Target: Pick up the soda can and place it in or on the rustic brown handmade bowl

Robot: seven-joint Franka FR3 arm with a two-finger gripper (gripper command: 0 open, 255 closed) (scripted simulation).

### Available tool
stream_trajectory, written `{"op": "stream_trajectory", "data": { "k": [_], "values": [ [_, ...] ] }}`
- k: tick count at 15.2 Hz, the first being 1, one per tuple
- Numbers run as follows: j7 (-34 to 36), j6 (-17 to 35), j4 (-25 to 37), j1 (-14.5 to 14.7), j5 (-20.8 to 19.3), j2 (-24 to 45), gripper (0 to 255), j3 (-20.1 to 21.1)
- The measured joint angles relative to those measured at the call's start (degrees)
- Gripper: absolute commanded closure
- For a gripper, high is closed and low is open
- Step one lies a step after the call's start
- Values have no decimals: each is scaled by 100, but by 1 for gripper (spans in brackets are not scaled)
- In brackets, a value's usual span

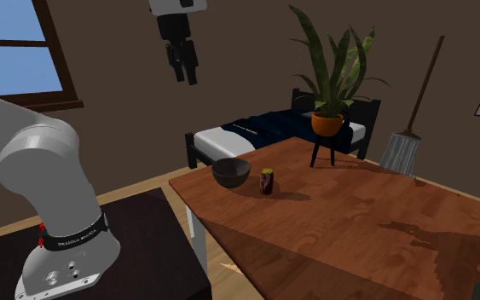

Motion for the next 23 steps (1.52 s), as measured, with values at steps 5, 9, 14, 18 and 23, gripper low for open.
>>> {"op": "stream_trajectory", "data": {
  "k": [5, 9, 14, 18, 23],
  "values": [
    [-58, 504, -143, -25, -23, 434, 0, -16],
    [-108, 1170, -167, -54, -50, 1167, 0, -16],
    [-222, 1971, -115, -113, -110, 2123, 0, -62],
    [-230, 2486, 174, -133, -151, 3009, 0, -49],
    [-307, 2982, 625, -179, -217, 4063, 0, -85]
  ]
}}
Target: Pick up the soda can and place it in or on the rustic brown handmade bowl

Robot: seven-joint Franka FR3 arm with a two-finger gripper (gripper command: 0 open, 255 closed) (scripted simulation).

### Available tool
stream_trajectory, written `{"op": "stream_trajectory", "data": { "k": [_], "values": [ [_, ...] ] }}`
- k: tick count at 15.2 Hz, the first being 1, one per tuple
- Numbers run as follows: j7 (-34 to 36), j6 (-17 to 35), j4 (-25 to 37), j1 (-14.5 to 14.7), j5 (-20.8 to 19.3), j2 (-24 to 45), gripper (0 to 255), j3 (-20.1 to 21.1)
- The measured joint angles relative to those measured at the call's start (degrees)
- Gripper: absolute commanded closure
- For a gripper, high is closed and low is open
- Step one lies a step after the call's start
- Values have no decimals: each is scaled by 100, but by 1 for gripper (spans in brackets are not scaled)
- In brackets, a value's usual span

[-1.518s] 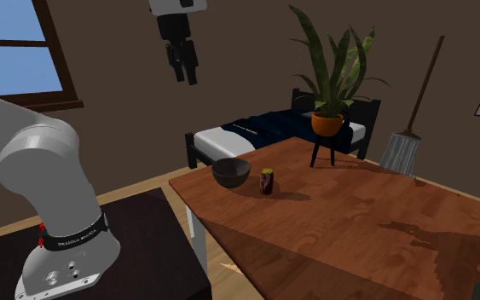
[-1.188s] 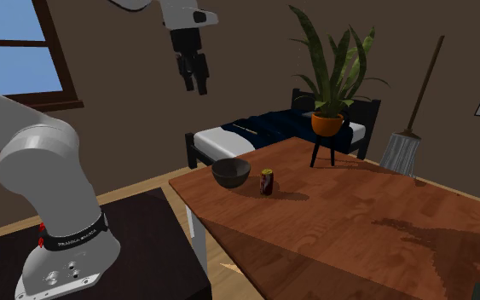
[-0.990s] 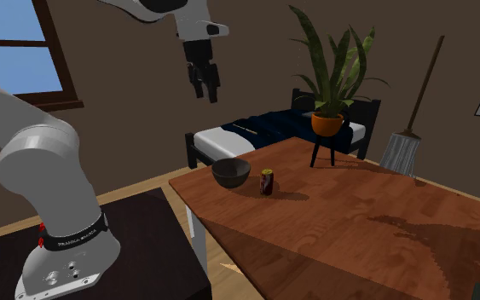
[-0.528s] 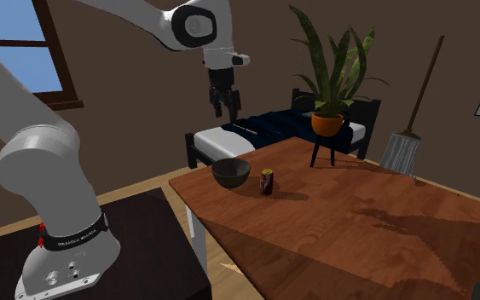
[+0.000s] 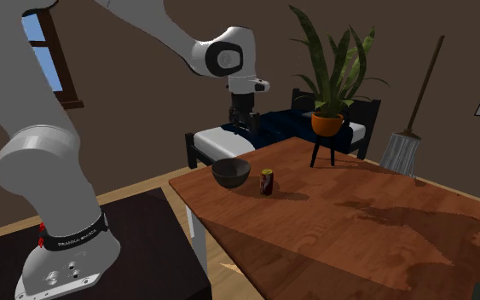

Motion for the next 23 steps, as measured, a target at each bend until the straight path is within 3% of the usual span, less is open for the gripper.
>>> {"op": "stream_trajectory", "data": {
  "k": [6, 13, 23],
  "values": [
    [-38, 508, 783, -27, -88, 1414, 0, -27],
    [-80, 747, 1927, -25, -169, 2953, 0, -60],
    [-58, 1137, 2164, -1, -204, 3607, 0, -78]
  ]
}}
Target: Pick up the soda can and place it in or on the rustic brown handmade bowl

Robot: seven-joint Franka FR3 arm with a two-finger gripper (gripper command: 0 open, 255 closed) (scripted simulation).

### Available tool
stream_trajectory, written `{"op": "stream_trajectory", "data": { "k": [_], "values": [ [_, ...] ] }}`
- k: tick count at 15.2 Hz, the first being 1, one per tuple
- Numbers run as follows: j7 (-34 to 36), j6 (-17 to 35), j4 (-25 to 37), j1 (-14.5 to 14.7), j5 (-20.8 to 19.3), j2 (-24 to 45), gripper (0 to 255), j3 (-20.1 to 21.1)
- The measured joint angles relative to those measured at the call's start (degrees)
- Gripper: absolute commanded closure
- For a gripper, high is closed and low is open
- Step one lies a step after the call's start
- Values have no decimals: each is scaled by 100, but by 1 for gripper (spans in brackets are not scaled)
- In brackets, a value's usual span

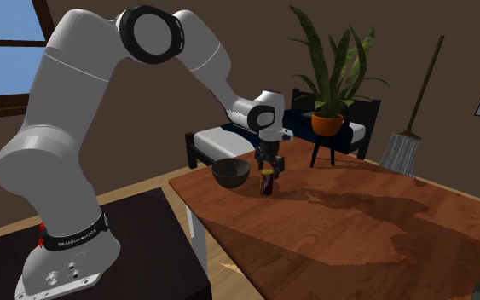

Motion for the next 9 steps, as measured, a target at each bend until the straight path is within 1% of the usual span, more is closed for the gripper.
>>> {"op": "stream_trajectory", "data": {
  "k": [5, 6, 9],
  "values": [
    [-1, 20, -1, -1, -1, 16, 0, -1],
    [-1, 20, -1, -1, -1, 16, 255, -1],
    [-1, 21, 0, -1, -1, 15, 255, 0]
  ]
}}
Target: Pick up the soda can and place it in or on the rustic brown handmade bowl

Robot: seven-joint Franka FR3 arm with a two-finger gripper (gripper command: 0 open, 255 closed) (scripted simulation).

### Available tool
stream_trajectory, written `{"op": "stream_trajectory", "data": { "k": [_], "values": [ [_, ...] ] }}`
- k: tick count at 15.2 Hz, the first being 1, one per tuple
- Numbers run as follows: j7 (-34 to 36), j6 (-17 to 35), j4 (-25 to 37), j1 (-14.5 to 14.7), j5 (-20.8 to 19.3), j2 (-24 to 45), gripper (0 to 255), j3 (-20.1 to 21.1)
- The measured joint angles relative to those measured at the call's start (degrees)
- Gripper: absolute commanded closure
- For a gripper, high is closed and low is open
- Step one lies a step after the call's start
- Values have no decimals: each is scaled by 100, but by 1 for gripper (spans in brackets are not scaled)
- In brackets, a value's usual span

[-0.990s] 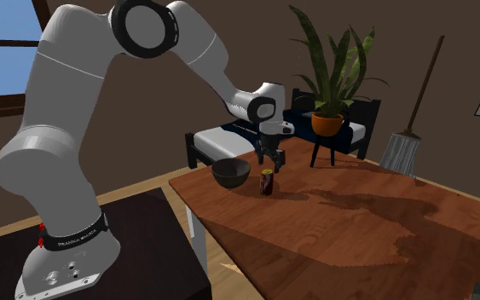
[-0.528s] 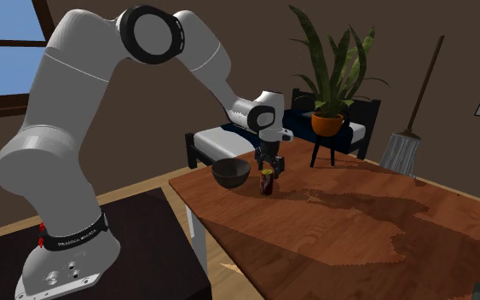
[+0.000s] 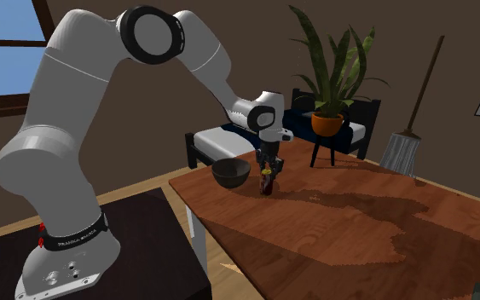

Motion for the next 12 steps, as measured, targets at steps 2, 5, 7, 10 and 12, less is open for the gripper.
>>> {"op": "stream_trajectory", "data": {
  "k": [2, 5, 7, 10, 12],
  "values": [
    [0, -1, 2, 0, 0, 1, 255, -1],
    [0, -1, 2, -1, -1, 1, 255, -1],
    [0, 0, 1, -1, -1, 1, 255, -1],
    [2, -109, -18, 1, 5, -124, 255, 4],
    [-13, -217, 7, -10, 11, -208, 255, 6]
  ]
}}
